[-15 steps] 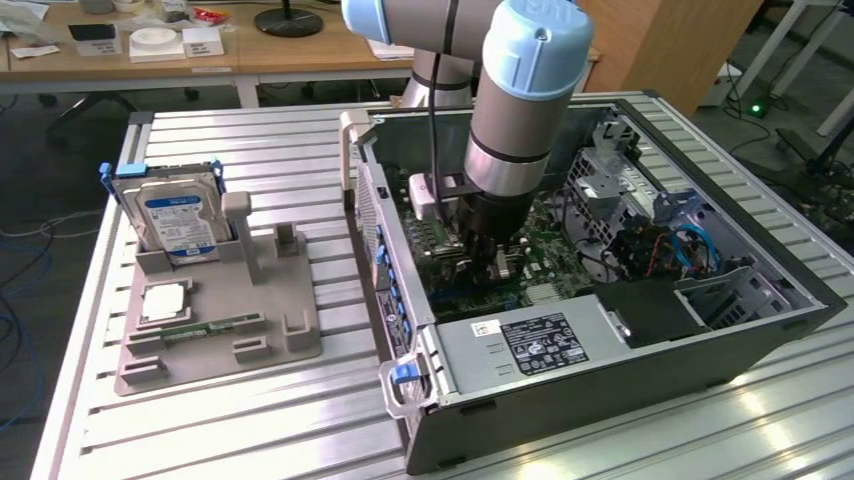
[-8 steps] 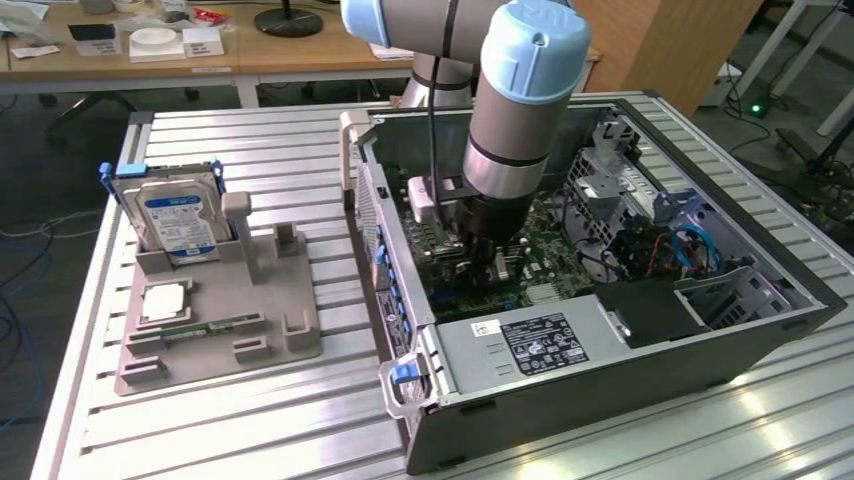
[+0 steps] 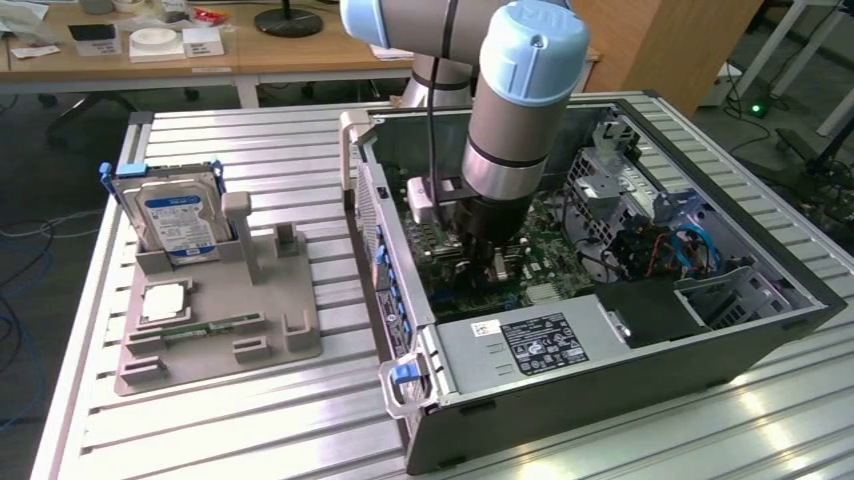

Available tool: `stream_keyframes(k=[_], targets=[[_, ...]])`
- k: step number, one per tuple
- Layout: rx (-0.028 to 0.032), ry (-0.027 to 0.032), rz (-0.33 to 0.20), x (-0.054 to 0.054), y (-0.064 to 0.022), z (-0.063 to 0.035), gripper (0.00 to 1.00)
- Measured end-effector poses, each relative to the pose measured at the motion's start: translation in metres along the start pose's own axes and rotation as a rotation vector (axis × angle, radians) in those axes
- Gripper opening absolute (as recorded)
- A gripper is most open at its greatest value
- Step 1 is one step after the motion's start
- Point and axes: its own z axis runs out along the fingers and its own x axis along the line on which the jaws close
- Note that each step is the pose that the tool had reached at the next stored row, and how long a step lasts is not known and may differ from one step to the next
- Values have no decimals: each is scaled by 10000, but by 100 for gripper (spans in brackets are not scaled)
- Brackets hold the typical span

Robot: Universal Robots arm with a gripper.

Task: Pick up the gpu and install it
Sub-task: 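Insert the gpu into the slot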

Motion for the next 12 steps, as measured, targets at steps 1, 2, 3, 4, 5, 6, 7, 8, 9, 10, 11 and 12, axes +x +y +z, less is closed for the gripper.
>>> stream_keyframes(k=[1, 2, 3, 4, 5, 6, 7, 8, 9, 10, 11, 12], targets=[[0, 0, -1, -1, -1, -3, 29], [-2, 6, -4, 0, -2, -10, 35], [-3, 7, -6, -1, -3, -20, 35], [0, 5, -7, -2, -4, -33, 35], [3, 6, -8, -4, -5, -55, 35], [9, 6, -8, -6, -6, -86, 35], [17, 5, -7, -8, -6, -119, 35], [25, 5, -7, -10, -7, -152, 35], [35, 4, -8, -11, -9, -187, 35], [43, 4, -9, -13, -10, -220, 35], [51, 3, -9, -15, -11, -254, 35], [57, 3, -9, -17, -13, -287, 35]])
